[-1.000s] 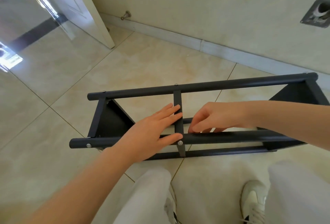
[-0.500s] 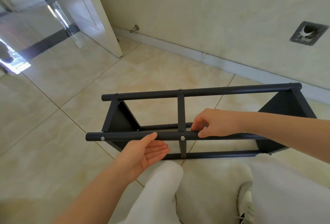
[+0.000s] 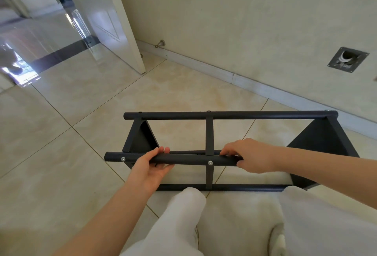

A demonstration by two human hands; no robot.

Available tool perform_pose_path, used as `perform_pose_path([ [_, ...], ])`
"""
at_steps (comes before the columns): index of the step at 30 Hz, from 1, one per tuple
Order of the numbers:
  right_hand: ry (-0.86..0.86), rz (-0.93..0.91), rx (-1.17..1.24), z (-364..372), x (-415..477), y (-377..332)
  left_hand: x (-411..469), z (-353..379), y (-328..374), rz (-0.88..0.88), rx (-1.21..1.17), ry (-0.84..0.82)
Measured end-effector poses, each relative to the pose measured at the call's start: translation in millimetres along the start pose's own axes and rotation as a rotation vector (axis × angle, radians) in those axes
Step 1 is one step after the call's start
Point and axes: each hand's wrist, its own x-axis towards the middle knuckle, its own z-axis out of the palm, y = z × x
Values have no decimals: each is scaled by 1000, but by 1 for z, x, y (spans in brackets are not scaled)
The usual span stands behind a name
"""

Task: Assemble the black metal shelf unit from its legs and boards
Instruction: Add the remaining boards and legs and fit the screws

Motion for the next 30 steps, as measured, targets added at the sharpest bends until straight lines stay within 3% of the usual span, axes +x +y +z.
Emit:
perform_pose_path([
  [18,154,-27,-34,-22,2,-3,10,27,26,30,17,-99],
  [30,387,57,69,-73,-19,0,-14,118,81,284,167,-347],
])
